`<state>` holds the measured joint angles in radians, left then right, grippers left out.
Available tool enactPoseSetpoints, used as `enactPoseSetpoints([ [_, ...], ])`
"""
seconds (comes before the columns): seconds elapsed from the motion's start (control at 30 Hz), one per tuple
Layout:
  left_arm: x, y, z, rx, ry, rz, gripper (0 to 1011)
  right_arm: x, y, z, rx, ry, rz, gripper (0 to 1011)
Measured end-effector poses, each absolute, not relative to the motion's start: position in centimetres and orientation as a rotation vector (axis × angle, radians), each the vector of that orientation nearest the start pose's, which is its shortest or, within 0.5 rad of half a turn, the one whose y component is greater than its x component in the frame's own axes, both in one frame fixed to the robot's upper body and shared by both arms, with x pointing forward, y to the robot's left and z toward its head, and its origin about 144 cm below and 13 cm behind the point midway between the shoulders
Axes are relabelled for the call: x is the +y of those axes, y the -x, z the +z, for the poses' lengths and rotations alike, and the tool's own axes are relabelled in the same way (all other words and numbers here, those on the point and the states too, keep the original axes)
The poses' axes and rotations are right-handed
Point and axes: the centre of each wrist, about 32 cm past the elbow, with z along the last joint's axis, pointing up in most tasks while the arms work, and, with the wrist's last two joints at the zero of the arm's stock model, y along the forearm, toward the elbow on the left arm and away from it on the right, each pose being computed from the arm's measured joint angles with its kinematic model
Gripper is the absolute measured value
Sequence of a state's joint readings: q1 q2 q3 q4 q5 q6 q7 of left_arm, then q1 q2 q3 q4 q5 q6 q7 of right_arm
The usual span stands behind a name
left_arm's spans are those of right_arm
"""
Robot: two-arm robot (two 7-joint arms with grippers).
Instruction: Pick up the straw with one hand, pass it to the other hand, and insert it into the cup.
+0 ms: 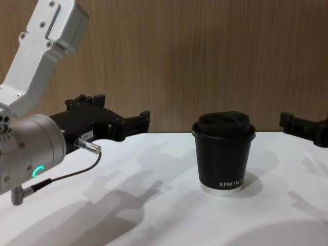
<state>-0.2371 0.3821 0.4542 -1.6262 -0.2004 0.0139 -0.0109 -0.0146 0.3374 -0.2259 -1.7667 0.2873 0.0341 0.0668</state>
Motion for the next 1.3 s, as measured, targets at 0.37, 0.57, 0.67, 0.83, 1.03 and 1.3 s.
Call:
enactPoseSetpoints([
  [0.37,19.8,-49.2,120.4,-0.267,-0.061,1.124,1003,-23.7,-44.4,118.9,-0.075,-0.025,-1.229,1001],
  [0.57,19.8,-49.2,120.4,-0.268,-0.061,1.124,1003,-23.9,-45.0,118.9,-0.067,-0.012,-1.228,1001],
  [0.67,19.8,-49.2,120.4,-0.268,-0.061,1.124,1003,-24.1,-45.4,118.8,-0.06,-0.002,-1.235,1001],
  [0.83,19.8,-49.2,120.4,-0.268,-0.061,1.124,1003,-24.5,-46.1,118.6,-0.047,0.021,-1.279,1001],
  [1.03,19.8,-49.2,120.4,-0.268,-0.061,1.124,1003,-24.8,-46.6,118.4,-0.039,0.045,-1.334,1001],
  [1.3,19.8,-49.2,120.4,-0.268,-0.061,1.124,1003,-25.2,-47.1,117.9,-0.012,0.087,-1.401,1001],
])
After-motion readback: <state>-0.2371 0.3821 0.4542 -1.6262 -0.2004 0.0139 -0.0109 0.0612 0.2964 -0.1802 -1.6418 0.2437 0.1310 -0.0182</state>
